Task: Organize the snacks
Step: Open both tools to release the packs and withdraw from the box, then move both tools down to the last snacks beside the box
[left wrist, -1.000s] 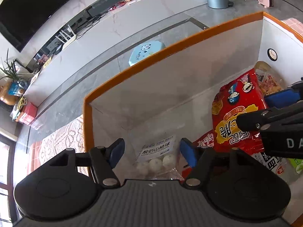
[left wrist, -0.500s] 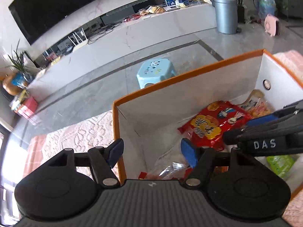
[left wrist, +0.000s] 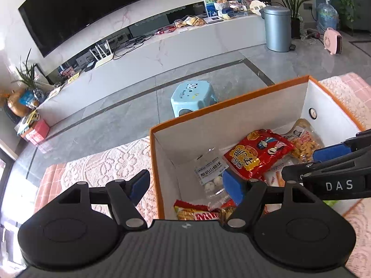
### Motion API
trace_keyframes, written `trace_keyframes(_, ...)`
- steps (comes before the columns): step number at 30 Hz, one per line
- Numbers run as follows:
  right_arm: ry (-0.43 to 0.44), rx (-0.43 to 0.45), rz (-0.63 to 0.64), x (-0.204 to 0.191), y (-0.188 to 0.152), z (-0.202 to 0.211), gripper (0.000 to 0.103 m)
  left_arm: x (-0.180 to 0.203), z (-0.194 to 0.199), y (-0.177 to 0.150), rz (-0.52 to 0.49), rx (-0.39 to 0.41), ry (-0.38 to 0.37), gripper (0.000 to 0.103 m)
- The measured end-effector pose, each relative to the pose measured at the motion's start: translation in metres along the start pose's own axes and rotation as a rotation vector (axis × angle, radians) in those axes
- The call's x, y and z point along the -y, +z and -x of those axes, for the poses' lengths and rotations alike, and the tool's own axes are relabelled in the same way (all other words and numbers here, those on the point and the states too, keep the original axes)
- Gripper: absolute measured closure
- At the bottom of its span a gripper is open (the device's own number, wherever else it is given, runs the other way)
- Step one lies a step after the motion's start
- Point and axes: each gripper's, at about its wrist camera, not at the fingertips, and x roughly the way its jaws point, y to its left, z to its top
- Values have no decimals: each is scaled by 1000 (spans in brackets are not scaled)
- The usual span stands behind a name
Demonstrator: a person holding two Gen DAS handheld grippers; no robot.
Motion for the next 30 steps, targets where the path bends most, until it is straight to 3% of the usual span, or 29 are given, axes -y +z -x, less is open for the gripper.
trace_keyframes(8, 6, 88, 65, -15, -23, 60, 43, -2, 56, -23, 65, 82, -37, 20)
trace_keyframes(17, 32, 258, 149, -26, -80, 126, 38, 2, 123, -72, 112, 200, -86, 21)
trace_keyframes(21, 41, 327, 150, -26, -112, 146, 33, 5, 138, -96, 144, 185, -74, 21)
trace_keyframes(27, 39, 403, 126, -26, -174, 161, 30, 2, 137, -135, 307, 132, -194, 23)
trace_keyframes(30, 15, 443, 103, -25, -205, 161, 22, 1, 132, -151, 365, 126, -237, 23)
